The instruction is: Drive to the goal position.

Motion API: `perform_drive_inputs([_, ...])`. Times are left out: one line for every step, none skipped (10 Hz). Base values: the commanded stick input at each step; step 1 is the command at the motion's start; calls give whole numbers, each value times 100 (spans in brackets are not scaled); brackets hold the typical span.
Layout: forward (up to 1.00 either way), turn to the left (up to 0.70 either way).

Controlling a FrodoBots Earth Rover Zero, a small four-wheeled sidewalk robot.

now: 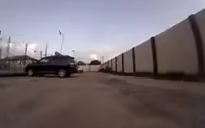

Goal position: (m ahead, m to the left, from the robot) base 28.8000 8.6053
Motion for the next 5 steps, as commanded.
perform_drive_inputs([100, 0])
perform_drive_inputs([100, 0])
perform_drive_inputs([100, 0])
perform_drive_inputs([100, 0])
perform_drive_inputs([100, 0])
